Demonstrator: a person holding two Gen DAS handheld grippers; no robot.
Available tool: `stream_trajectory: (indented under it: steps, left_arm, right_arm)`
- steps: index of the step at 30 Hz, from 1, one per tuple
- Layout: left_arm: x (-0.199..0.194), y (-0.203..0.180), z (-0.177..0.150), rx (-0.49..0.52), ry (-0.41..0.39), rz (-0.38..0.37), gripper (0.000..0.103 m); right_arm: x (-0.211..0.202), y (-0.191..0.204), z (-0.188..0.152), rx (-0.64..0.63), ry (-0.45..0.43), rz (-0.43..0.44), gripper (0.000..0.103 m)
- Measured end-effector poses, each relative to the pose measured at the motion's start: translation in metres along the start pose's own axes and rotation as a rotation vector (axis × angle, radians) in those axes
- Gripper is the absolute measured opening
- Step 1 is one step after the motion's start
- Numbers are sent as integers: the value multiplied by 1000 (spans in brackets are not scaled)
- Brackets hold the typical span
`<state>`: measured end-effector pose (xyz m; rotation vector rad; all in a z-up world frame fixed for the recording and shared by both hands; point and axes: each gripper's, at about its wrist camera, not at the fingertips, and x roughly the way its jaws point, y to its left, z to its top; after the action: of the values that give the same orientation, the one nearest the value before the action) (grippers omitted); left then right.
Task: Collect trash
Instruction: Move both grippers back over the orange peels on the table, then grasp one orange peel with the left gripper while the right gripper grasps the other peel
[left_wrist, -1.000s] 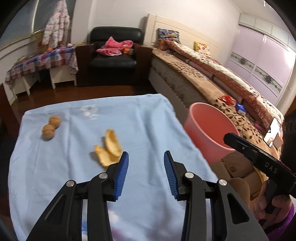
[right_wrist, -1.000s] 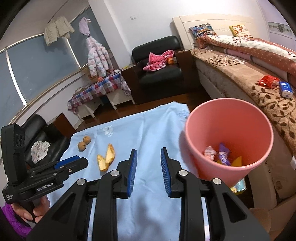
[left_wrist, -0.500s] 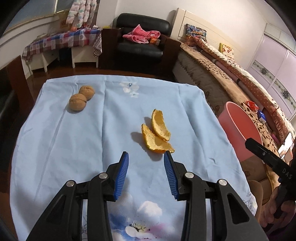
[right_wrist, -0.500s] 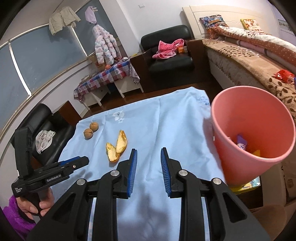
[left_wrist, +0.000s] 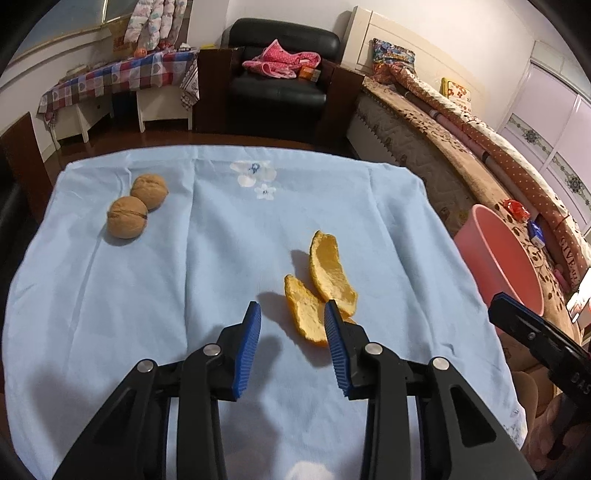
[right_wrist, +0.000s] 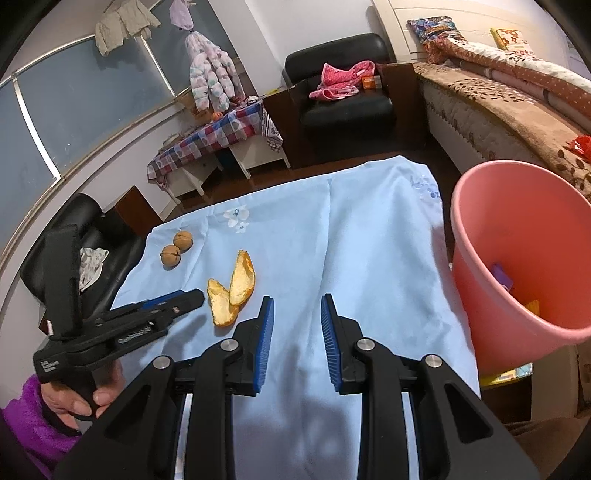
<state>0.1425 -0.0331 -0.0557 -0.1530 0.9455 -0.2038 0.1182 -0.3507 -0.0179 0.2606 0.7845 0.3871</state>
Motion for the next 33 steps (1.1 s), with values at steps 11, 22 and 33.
stream_trajectory:
  steps: [11,22,33]
  left_arm:
    - [32,0,4,-22,40,-35,4]
    - [9,22,-2,-96,1,-33,3]
    - [-9,31,-8,-119,-26,-39,3]
  right_arm:
    - [41,19,20,-60,79,73,27]
    - [90,46,19,-95,190,140,27]
    - [108,56,12,-127,211,44,21]
